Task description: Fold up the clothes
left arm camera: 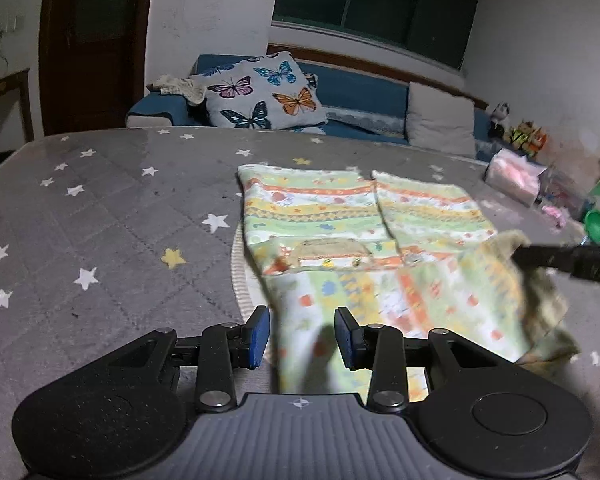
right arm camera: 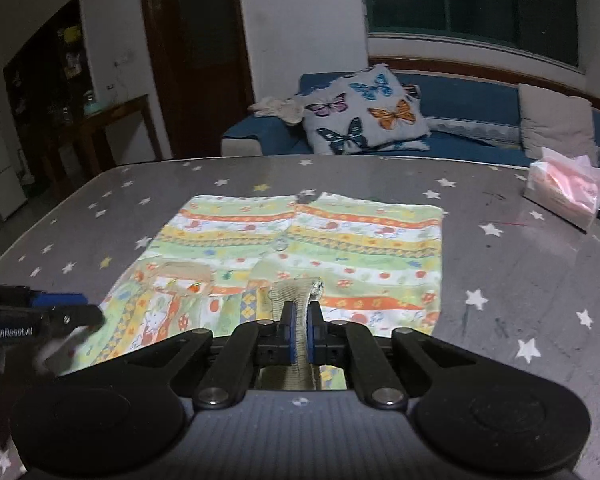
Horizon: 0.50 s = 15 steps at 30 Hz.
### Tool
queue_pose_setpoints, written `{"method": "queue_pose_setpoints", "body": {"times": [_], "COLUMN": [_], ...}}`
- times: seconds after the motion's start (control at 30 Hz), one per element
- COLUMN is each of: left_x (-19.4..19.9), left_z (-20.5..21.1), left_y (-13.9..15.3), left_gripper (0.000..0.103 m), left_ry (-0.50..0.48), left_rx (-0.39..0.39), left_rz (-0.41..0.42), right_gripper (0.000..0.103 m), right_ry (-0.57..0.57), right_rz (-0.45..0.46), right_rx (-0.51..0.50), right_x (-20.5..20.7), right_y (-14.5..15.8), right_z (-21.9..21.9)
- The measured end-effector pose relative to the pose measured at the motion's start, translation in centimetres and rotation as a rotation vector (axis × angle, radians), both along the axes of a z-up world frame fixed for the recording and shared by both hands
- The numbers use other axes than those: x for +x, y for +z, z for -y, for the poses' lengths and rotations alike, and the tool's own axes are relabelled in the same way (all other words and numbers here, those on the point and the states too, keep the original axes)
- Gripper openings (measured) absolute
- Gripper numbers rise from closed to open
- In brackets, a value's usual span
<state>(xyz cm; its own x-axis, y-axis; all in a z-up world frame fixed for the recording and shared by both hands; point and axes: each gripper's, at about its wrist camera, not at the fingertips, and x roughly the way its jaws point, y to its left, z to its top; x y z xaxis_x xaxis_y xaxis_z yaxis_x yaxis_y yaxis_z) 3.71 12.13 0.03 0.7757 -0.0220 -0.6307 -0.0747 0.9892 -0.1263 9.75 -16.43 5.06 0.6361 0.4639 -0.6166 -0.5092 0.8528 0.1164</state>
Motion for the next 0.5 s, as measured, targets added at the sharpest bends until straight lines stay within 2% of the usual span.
{"method": "queue_pose_setpoints", "body": {"times": [0.1, 0.2, 0.4, 0.5], "left_x": [0.3, 0.4, 0.9, 1.5], "left_z": [0.1, -0.2, 0.1, 0.7], "left_y": [-0.8, -1.1, 0.2, 0.4], "left_gripper": [0.038, 0.040, 0.037, 0.037], "left_ry": [0.013, 0.019, -0.008, -0.034], "left_rx": [0.056, 0.076, 0.079, 0.091], "left_rz": [-0.019, -0.027, 0.010, 0.017], "right_gripper": [0.006, 0.009, 0.011, 0.011], "right_ry": [-0.021, -0.037, 0.031, 0.073], "right_rz": [-0.065, -0.111, -0.068, -0.083], "right_rx": [-0.019, -0.045, -0.038, -0.037], "right_x": [1.0, 1.4, 0.4, 0.3], "right_y": [-1.6, -3.3, -1.7, -1.9], "right_z": [0.1, 0.5, 0.7, 0.3]}}
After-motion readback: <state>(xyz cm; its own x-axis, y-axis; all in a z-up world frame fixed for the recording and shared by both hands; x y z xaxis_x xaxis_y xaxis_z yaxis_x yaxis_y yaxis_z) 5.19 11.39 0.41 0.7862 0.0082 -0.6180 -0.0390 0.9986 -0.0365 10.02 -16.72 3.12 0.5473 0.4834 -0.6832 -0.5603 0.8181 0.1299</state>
